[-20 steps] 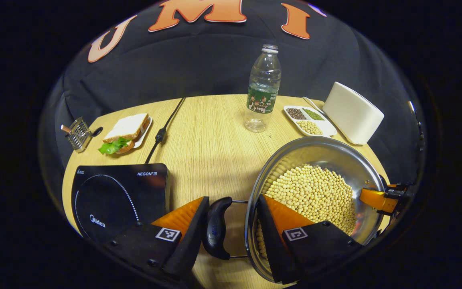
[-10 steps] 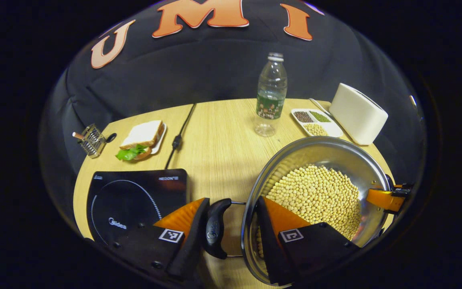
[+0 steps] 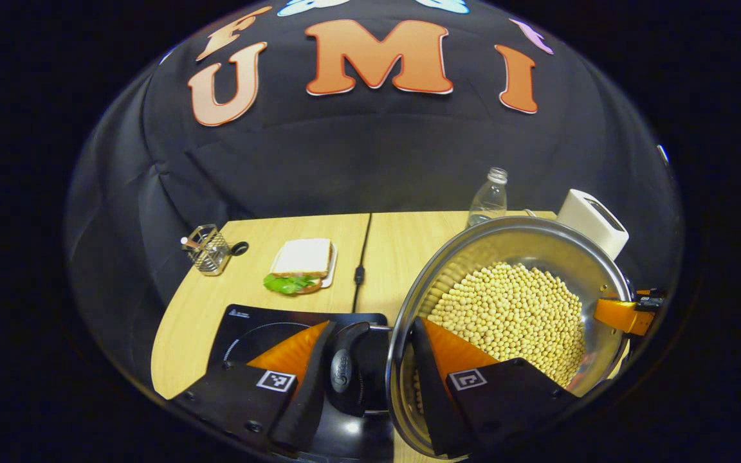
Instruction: First push the handle of the pot to place it horizontally, then grasp the pot with both hands and set it on the induction cooktop.
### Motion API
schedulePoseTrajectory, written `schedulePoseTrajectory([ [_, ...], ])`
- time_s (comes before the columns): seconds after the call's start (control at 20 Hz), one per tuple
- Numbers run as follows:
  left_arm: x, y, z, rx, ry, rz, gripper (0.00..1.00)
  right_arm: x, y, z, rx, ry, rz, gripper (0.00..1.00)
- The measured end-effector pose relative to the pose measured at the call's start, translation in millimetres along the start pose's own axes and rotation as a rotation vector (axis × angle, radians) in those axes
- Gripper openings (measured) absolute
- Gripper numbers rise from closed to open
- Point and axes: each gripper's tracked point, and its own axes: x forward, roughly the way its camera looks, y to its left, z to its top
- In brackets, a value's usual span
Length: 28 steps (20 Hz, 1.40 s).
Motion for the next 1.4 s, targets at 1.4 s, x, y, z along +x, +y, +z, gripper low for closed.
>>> schedulePoseTrajectory([
  [1.4, -116, 21, 41, -0.203, 0.044, 0.248, 0.72, 63, 5, 10, -0.203, 0.01, 0.269, 0.55],
])
